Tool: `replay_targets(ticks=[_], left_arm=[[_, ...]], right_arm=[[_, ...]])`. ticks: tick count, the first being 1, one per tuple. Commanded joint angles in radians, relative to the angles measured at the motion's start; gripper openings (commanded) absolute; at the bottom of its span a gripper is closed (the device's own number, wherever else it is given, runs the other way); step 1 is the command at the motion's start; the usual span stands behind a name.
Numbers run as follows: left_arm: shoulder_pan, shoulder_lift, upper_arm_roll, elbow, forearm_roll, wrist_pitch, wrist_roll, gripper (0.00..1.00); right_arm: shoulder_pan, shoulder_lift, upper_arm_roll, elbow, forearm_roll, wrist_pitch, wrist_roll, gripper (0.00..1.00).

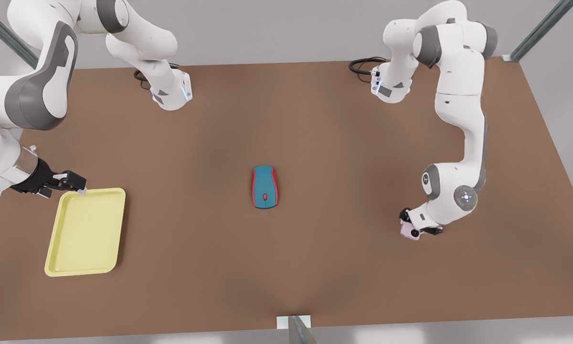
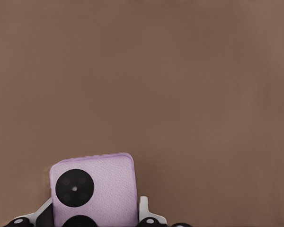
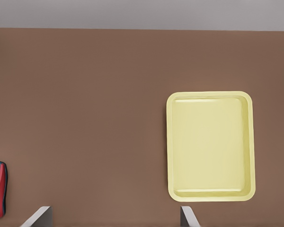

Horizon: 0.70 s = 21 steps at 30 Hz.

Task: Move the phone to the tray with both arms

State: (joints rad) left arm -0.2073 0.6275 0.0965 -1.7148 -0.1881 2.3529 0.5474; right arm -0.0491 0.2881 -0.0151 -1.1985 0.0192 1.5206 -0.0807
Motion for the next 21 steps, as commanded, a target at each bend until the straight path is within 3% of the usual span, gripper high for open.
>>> replay_targets(ticks=[1, 4, 9, 15, 21], left_arm=[[-0.081, -0.006, 0.0, 0.003, -0.005, -0.05, -0.579, 0.78], [-0.219, 0.003, -0.001, 0.058, -0.007, -0.069, -0.834, 0.78], [-0.411, 0.106, -0.008, 0.287, -0.013, -0.155, -1.205, 0.78], [-0.535, 0.245, -0.009, 0.534, -0.014, -0.161, -1.437, 0.78], [-0.56, 0.399, -0.09, 0.791, -0.01, -0.112, -1.607, 0.78]], right_arm=[[0.0, -0.001, 0.0, 0.0, 0.001, 0.0, -0.001, 1.0], [0.0, -0.001, 0.0, 0.0, 0.001, 0.0, -0.001, 1.0], [0.0, -0.001, 0.0, 0.0, 0.001, 0.0, -0.001, 1.0], [0.0, -0.001, 0.0, 0.0, -0.001, 0.0, 0.001, 1.0], [0.0, -0.001, 0.0, 0.0, 0.001, 0.0, -0.001, 1.0]])
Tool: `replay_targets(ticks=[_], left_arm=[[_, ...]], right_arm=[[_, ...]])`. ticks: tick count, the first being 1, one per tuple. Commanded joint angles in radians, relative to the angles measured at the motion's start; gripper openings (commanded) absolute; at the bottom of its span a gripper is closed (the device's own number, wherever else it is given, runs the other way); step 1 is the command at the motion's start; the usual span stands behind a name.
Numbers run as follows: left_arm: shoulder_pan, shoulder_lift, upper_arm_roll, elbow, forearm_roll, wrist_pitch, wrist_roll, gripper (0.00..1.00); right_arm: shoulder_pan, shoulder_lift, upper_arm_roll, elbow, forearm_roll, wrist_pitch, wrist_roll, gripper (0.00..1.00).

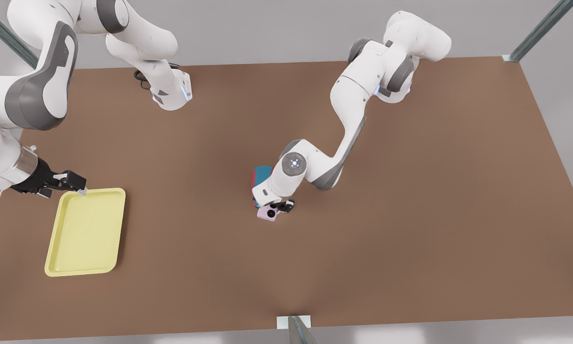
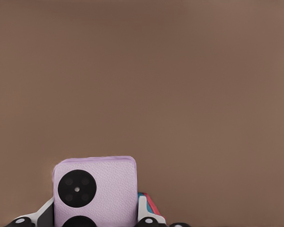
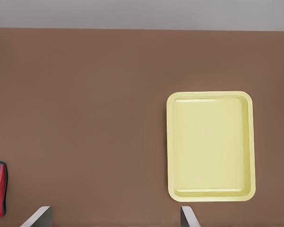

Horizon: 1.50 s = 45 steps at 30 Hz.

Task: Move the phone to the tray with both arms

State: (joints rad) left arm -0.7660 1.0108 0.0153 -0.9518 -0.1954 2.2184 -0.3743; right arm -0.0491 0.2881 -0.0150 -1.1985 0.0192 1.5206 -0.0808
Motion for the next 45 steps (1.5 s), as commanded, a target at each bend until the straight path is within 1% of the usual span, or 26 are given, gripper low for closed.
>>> replay_targets(ticks=[1, 3, 9, 11, 13, 17, 18, 20, 21, 27, 28, 30, 31, 32, 33, 34, 35, 37, 38, 39, 40, 41, 42, 43, 44, 45], left_arm=[[-0.012, 0.022, -0.015, 0.03, -0.003, 0.063, -0.713, 0.78], [-0.03, 0.061, -0.015, 0.083, -0.002, 0.104, -0.768, 0.78], [-0.053, 0.132, -0.029, 0.097, -0.003, 0.417, -0.903, 0.78], [-0.055, 0.201, -0.031, 0.168, 0.001, 0.457, -0.911, 0.78], [-0.053, 0.215, -0.031, 0.168, 0.002, 0.504, -0.911, 0.78], [-0.053, 0.25, -0.029, 0.168, 0.005, 0.532, -0.908, 0.78], [-0.053, 0.255, -0.029, 0.168, 0.007, 0.532, -0.908, 0.81], [-0.053, 0.261, -0.029, 0.168, 0.008, 0.55, -0.908, 0.96], [-0.053, 0.262, -0.029, 0.168, 0.008, 0.552, -0.908, 1.0], [-0.053, 0.264, -0.02, 0.166, 0.01, 0.549, -0.908, 1.0], [-0.046, 0.233, -0.003, 0.166, 0.016, 0.439, -0.894, 1.0], [-0.018, 0.134, 0.035, 0.154, 0.017, 0.111, -0.787, 1.0], [0.06, 0.045, 0.035, 0.151, 0.013, -0.161, -0.602, 1.0], [0.105, -0.004, 0.035, 0.15, 0.01, -0.283, -0.479, 1.0], [0.186, -0.095, 0.035, 0.081, 0.013, -0.408, -0.281, 1.0], [0.286, -0.19, 0.038, -0.002, 0.02, -0.502, -0.051, 1.0], [0.326, -0.224, 0.113, -0.001, 0.02, -0.606, 0.13, 1.0], [0.327, -0.282, 0.313, -0.001, 0.016, -0.704, 0.413, 1.0], [0.327, -0.324, 0.377, -0.002, 0.017, -0.737, 0.512, 1.0], [0.329, -0.368, 0.406, -0.002, 0.02, -0.775, 0.56, 1.0], [0.327, -0.412, 0.411, -0.002, 0.025, -0.801, 0.558, 1.0], [0.346, -0.492, 0.397, -0.056, 0.025, -0.795, 0.555, 1.0], [0.413, -0.577, 0.281, -0.125, 0.109, -0.778, 0.557, 1.0], [0.474, -0.647, 0.138, -0.192, 0.249, -0.775, 0.549, 1.0], [0.53, -0.701, 0.066, -0.245, 0.263, -0.744, 0.546, 1.0], [0.591, -0.722, -0.008, -0.259, 0.29, -0.74, 0.546, 1.0]], right_arm=[[0.0, -0.001, 0.0, 0.0, 0.001, 0.0, 0.0, 1.0], [0.0, -0.001, 0.0, 0.0, 0.001, 0.0, 0.0, 1.0], [0.0, -0.001, 0.0, 0.0, 0.001, 0.0, 0.0, 1.0], [0.0, -0.001, 0.0, 0.0, 0.001, 0.0, 0.0, 1.0], [0.0, -0.001, 0.0, -0.001, 0.001, 0.0, 0.0, 1.0], [0.0, -0.001, 0.0, -0.001, 0.001, 0.0, 0.0, 1.0], [0.0, -0.001, 0.0, -0.001, 0.001, 0.0, 0.0, 1.0], [0.0, -0.001, 0.001, -0.001, 0.001, 0.0, 0.0, 1.0], [0.0, -0.001, 0.001, -0.001, 0.001, 0.001, 0.0, 1.0], [0.003, 0.0, 0.007, -0.004, -0.001, 0.001, 0.0, 1.0], [0.002, 0.011, 0.007, 0.0, 0.001, 0.0, 0.0, 1.0], [0.005, 0.009, 0.007, 0.001, 0.002, -0.007, 0.0, 1.0], [0.006, 0.008, 0.009, 0.0, 0.001, -0.008, 0.0, 1.0], [0.006, 0.006, 0.009, 0.0, 0.001, -0.008, 0.0, 1.0], [0.005, 0.002, 0.009, 0.0, 0.002, -0.013, 0.0, 1.0], [0.006, 0.002, 0.01, 0.002, 0.004, -0.023, 0.001, 1.0], [0.006, 0.005, 0.01, 0.002, 0.004, -0.02, 0.001, 1.0], [0.028, 0.013, 0.015, 0.0, 0.012, -0.056, 0.001, 1.0], [0.041, 0.037, 0.018, 0.004, 0.012, -0.046, -0.01, 1.0], [0.077, 0.046, 0.033, 0.002, -0.001, -0.045, -0.008, 1.0], [0.098, 0.078, 0.05, 0.007, 0.019, -0.021, 0.003, 1.0], [0.136, 0.088, 0.073, 0.002, 0.021, 0.004, 0.093, 1.0], [0.21, 0.105, 0.073, 0.005, 0.007, 0.006, 0.2, 1.0], [0.258, 0.121, 0.075, 0.001, 0.024, 0.039, 0.208, 1.0], [0.285, 0.137, 0.078, -0.001, 0.033, 0.081, 0.207, 1.0], [0.301, 0.17, 0.081, 0.013, 0.033, 0.093, 0.208, 1.0]])
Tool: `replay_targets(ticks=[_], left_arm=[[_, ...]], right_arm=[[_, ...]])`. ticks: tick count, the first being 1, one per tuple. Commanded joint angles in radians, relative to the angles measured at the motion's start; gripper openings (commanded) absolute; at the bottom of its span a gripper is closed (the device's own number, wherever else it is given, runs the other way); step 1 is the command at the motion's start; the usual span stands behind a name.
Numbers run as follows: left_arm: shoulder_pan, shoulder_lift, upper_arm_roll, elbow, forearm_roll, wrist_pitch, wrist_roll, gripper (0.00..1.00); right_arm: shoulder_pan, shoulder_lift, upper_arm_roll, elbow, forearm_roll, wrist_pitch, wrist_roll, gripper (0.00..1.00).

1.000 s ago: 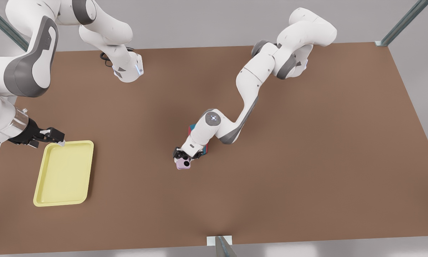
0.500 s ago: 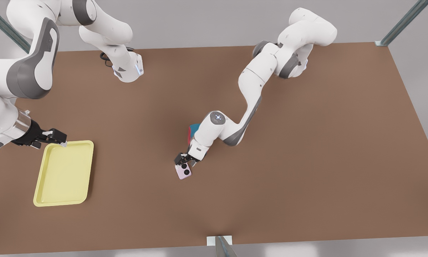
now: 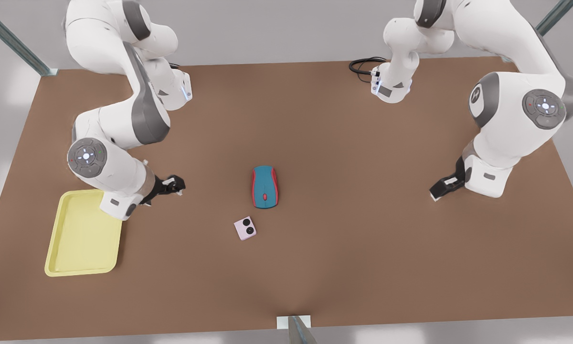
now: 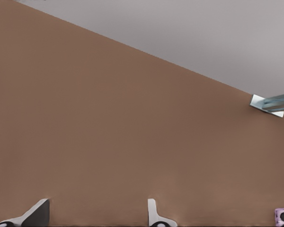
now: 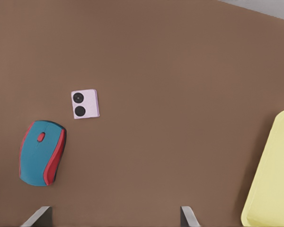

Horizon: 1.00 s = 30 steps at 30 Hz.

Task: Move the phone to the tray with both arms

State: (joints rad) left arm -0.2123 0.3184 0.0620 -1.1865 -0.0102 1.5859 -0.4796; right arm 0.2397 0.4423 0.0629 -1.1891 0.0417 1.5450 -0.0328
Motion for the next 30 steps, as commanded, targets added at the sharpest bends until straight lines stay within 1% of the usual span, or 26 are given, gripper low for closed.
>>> replay_targets(ticks=[1, 2, 3, 4, 6, 10, 13, 14, 17, 22, 24, 26, 30], left_arm=[[0.079, -0.054, -0.094, -0.044, 0.107, -0.107, 0.653, 1.0], [0.088, -0.065, -0.102, -0.053, 0.122, -0.118, 0.656, 1.0], [0.086, -0.067, -0.102, -0.047, 0.122, -0.13, 0.659, 1.0], [0.086, -0.065, -0.103, -0.047, 0.122, -0.139, 0.659, 1.0], [0.083, -0.047, -0.105, -0.045, 0.118, -0.122, 0.659, 1.0], [0.079, -0.044, -0.111, -0.044, 0.105, -0.118, 0.656, 1.0], [0.08, -0.012, -0.111, -0.044, 0.093, -0.115, 0.65, 1.0], [0.079, -0.012, -0.111, -0.044, 0.089, -0.115, 0.65, 1.0], [0.088, 0.007, -0.097, -0.044, 0.055, -0.115, 0.65, 1.0], [0.086, 0.007, -0.097, -0.044, 0.053, -0.115, 0.65, 1.0], [0.088, 0.007, -0.097, -0.044, 0.055, -0.115, 0.65, 1.0], [0.086, 0.007, -0.097, -0.044, 0.055, -0.115, 0.65, 1.0], [0.086, 0.007, -0.097, -0.044, 0.055, -0.116, 0.65, 1.0]], right_arm=[[0.039, 0.032, 0.003, 0.008, 0.012, 0.075, 0.162, 1.0], [0.081, 0.033, 0.006, -0.003, 0.02, 0.113, 0.162, 1.0], [0.157, 0.062, 0.003, -0.01, 0.014, 0.158, 0.185, 1.0], [0.191, 0.113, 0.0, 0.003, 0.017, 0.167, 0.275, 1.0], [0.247, 0.225, -0.006, 0.12, 0.015, 0.185, 0.338, 1.0], [0.247, 0.297, -0.015, 0.114, 0.001, 0.236, 0.337, 1.0], [0.239, 0.337, -0.026, 0.097, 0.0, 0.268, 0.327, 1.0], [0.231, 0.334, -0.026, 0.056, -0.003, 0.325, 0.324, 1.0], [0.228, 0.338, -0.026, 0.008, -0.014, 0.379, 0.295, 1.0], [0.227, 0.389, -0.023, -0.029, -0.011, 0.474, 0.229, 1.0], [0.227, 0.406, -0.021, -0.023, -0.011, 0.488, 0.226, 1.0], [0.221, 0.427, -0.021, -0.018, -0.011, 0.507, 0.148, 1.0], [0.227, 0.449, -0.021, -0.018, -0.011, 0.514, 0.146, 1.0]])
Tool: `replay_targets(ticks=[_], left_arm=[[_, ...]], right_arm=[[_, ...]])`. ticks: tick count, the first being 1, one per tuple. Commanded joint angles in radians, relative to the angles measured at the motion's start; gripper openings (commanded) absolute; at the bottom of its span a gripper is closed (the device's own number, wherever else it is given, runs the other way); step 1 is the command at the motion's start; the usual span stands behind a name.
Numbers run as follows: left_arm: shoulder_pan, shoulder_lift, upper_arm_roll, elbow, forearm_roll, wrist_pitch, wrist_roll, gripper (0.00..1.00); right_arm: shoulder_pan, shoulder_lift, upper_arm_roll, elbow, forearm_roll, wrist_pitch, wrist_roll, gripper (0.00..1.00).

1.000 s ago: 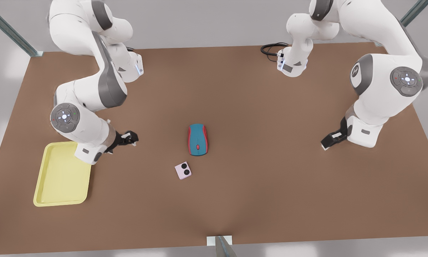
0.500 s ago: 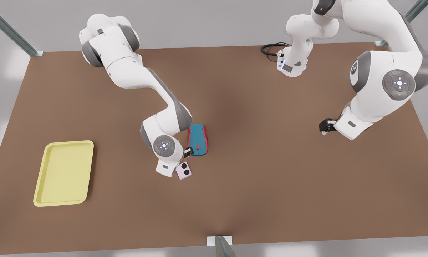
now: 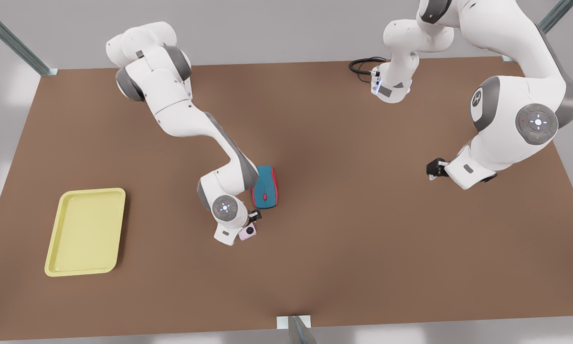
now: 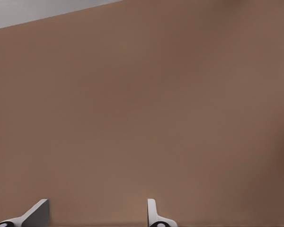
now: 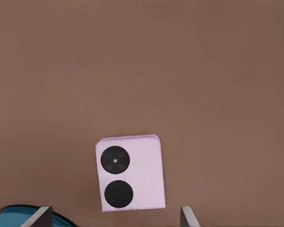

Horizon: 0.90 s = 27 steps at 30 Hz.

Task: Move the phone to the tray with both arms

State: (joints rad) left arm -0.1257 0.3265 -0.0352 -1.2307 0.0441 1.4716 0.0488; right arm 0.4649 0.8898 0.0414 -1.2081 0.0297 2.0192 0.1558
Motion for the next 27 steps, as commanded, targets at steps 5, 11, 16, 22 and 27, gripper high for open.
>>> replay_targets(ticks=[5, 11, 16, 22, 27], left_arm=[[0.0, 0.0, 0.0, 0.0, -0.001, 0.0, 0.121, 1.0], [0.0, 0.0, 0.0, 0.0, -0.003, 0.0, 0.121, 1.0], [0.0, 0.002, 0.0, 0.0, -0.003, 0.0, 0.121, 1.0], [0.001, 0.008, 0.0, 0.0, -0.015, 0.0, 0.121, 1.0], [0.001, 0.011, 0.0, 0.0, -0.015, 0.0, 0.121, 1.0]], right_arm=[[0.0, 0.04, 0.002, -0.001, -0.031, 0.089, -0.064, 1.0], [0.003, 0.06, 0.003, -0.039, -0.034, 0.161, -0.065, 1.0], [0.006, 0.071, 0.005, -0.05, -0.034, 0.167, -0.074, 1.0], [0.006, 0.064, 0.005, -0.111, -0.034, 0.263, -0.087, 1.0], [0.004, 0.064, 0.005, -0.108, -0.034, 0.257, -0.101, 1.0]])
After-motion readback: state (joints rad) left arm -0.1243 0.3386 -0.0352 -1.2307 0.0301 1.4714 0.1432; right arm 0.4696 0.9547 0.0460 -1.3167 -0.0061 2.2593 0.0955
